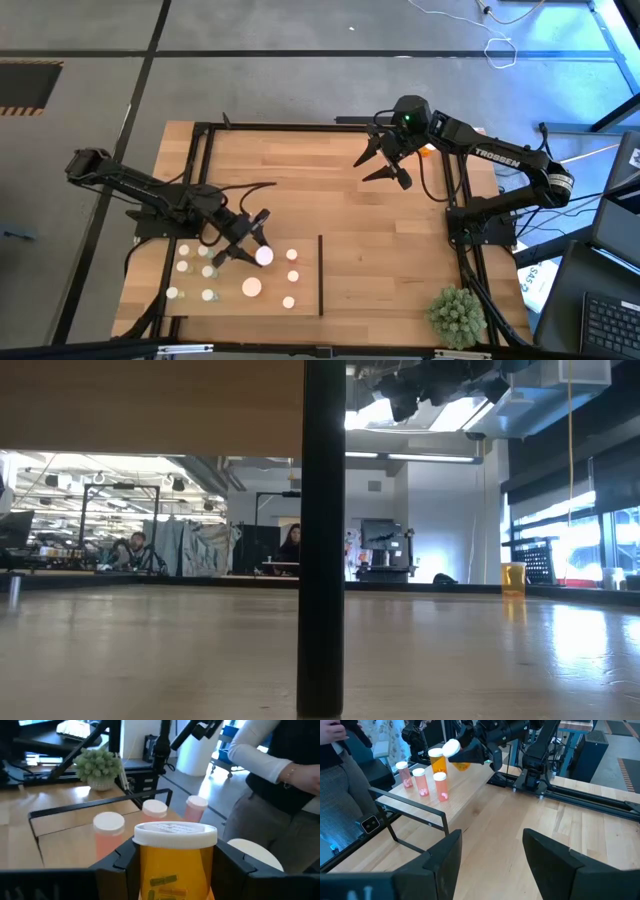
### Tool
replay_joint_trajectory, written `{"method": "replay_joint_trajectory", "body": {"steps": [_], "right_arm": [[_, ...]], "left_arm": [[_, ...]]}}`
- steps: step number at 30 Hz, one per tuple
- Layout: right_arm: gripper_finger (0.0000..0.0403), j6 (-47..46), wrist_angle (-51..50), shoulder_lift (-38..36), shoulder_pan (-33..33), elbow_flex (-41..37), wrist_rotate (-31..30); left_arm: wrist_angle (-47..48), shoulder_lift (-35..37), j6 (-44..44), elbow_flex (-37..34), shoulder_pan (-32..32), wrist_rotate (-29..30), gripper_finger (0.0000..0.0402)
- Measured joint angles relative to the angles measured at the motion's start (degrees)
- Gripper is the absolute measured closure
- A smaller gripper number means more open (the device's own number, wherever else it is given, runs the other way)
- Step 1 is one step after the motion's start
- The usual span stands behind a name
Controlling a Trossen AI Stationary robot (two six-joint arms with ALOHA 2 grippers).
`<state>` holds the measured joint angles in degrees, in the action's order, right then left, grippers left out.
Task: Pick and place medicine bottles onto shelf by color
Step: Put the top left orange pill bottle on the shelf aligned with the other orange pill bottle
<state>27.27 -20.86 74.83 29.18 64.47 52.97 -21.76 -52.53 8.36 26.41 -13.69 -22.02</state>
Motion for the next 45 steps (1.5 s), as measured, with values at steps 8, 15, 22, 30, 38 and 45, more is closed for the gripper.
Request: {"method": "replay_joint_trajectory", "body": {"steps": [8,15,22,30,38,45], "right_arm": [[0.0189,0.00,0.00,0.00,0.01,0.00,0.00],[0.0189,0.00,0.00,0.00,0.01,0.00,0.00],[0.0189,0.00,0.00,0.00,-0.01,0.00,0.00],[0.0189,0.00,0.00,0.00,0.01,0.00,0.00],[0.0189,0.00,0.00,0.00,0.01,0.00,0.00],[0.0189,0.00,0.00,-0.01,-0.01,0.00,0.00]], "left_arm": [[-5.00,0.00,-1.66,-2.14,1.09,-1.73,0.0238],[-27.29,0.04,2.15,-11.64,1.42,-1.94,0.0238],[-26.86,0.00,1.86,-12.00,2.73,-4.64,0.0238],[-26.91,0.00,-1.12,-12.00,6.14,-6.38,0.0235],[-26.20,-1.98,-1.58,-12.00,6.18,-6.19,0.0222],[-26.75,-3.41,-2.84,-12.00,5.68,-6.38,0.0221]]}}
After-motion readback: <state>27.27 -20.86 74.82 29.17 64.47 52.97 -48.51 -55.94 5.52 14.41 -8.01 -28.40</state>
